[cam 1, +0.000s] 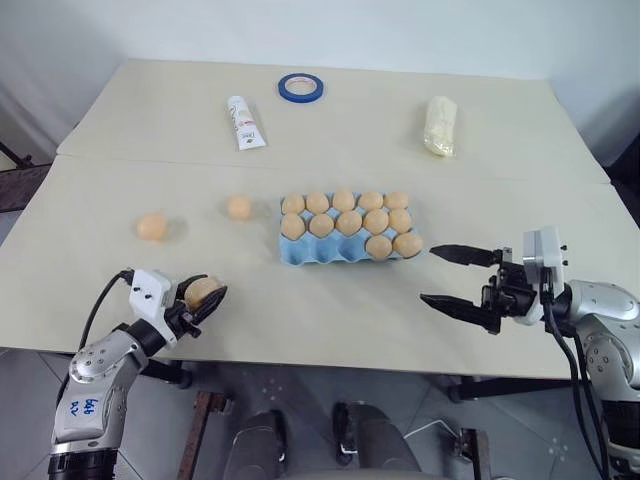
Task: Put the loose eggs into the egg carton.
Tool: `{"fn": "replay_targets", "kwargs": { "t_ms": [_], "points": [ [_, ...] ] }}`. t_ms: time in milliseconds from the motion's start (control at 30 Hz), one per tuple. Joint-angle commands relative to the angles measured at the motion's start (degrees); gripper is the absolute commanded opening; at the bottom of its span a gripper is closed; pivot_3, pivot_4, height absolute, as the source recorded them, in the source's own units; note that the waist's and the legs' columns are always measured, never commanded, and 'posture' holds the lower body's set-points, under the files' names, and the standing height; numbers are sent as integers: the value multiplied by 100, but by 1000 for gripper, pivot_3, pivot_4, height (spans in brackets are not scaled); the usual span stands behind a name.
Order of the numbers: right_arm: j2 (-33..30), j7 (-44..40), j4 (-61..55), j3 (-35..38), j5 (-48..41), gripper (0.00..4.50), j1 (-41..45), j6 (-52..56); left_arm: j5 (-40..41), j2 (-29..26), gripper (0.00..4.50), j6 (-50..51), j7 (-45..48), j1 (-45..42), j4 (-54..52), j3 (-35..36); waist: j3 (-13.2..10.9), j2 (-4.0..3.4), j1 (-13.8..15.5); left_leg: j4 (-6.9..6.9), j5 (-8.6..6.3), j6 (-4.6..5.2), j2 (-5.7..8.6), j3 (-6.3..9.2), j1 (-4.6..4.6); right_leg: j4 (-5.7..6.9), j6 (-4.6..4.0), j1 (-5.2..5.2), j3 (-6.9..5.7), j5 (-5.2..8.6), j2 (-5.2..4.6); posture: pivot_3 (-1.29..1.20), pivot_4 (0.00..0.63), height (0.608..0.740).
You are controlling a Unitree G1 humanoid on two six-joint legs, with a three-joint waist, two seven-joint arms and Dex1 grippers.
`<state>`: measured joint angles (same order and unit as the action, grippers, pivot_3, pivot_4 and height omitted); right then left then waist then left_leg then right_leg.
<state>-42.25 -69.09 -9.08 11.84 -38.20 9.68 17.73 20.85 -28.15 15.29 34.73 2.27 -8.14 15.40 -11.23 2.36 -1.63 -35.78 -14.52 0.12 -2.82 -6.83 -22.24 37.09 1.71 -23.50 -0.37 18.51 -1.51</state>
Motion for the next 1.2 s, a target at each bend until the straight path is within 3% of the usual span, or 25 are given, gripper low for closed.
{"fn": "replay_targets", "kwargs": {
  "t_ms": [33,200,367,833,1000,1200],
  "points": [
    [-70,-21,-22,204,-5,4500,54,-127,109,-239,1711,-21,127,-240,-154,135,0,0,2,0,0,0,0,0,0,0,0,0,0,0,0,0,150,740],
    [-44,27,93,242,86,4500,104,-249,302,-544,1711,290,350,-1253,-343,-98,0,0,17,-8,1,-2,1,2,-1,9,0,1,-3,0,-1,0,150,740],
    [-6,106,47,309,70,4500,62,-326,345,-387,1711,538,464,-2562,-9,-576,0,0,20,-15,5,4,6,1,-4,9,7,4,-3,-4,-4,0,150,740],
    [238,575,-381,450,31,4500,-253,-381,-164,1176,1711,-383,1812,-4732,2713,-2145,0,0,5,-35,19,-11,7,-7,5,46,14,0,7,-2,9,0,150,740],
    [271,781,-616,570,30,4500,-528,-403,-545,1558,1711,-1022,2030,-5362,4135,-2269,-1,0,21,-39,21,-6,15,-2,1,43,21,1,8,-4,6,0,150,740],
    [293,961,-815,635,17,4500,-738,-393,-665,1767,1711,-1233,2313,-5586,4639,-2265,-1,0,-4,-33,19,-9,11,-6,-4,38,25,-6,10,-3,8,0,150,740]
  ]
}}
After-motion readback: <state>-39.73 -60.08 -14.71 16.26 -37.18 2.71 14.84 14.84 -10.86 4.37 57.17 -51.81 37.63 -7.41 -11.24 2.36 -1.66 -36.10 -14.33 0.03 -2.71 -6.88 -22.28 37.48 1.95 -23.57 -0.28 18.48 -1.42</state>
